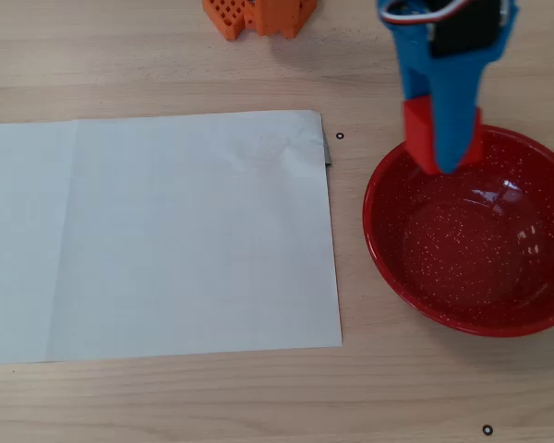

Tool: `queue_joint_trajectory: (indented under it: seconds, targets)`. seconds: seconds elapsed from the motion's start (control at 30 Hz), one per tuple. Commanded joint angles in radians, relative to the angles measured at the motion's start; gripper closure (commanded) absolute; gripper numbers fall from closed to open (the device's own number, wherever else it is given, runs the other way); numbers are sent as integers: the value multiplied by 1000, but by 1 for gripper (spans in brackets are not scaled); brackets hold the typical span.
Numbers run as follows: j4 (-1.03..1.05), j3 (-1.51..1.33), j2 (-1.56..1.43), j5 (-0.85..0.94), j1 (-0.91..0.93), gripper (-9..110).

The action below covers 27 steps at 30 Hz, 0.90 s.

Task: Grasp the red cube and put it in the red bowl

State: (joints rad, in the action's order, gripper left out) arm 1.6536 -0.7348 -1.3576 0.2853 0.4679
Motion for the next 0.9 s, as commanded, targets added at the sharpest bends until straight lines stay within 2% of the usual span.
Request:
queue_joint_trajectory:
  seconds: [0.0,0.1,0.37,0.53,0.63,0.87]
  targets:
    - [-95,34,-141,23,43,101]
    - [-169,-23,-137,25,81,99]
    - [-238,-170,-115,54,153,75]
    - [-229,-222,-103,63,175,67]
    - [-222,-225,-100,66,176,68]
    - [-193,-164,-127,75,143,95]
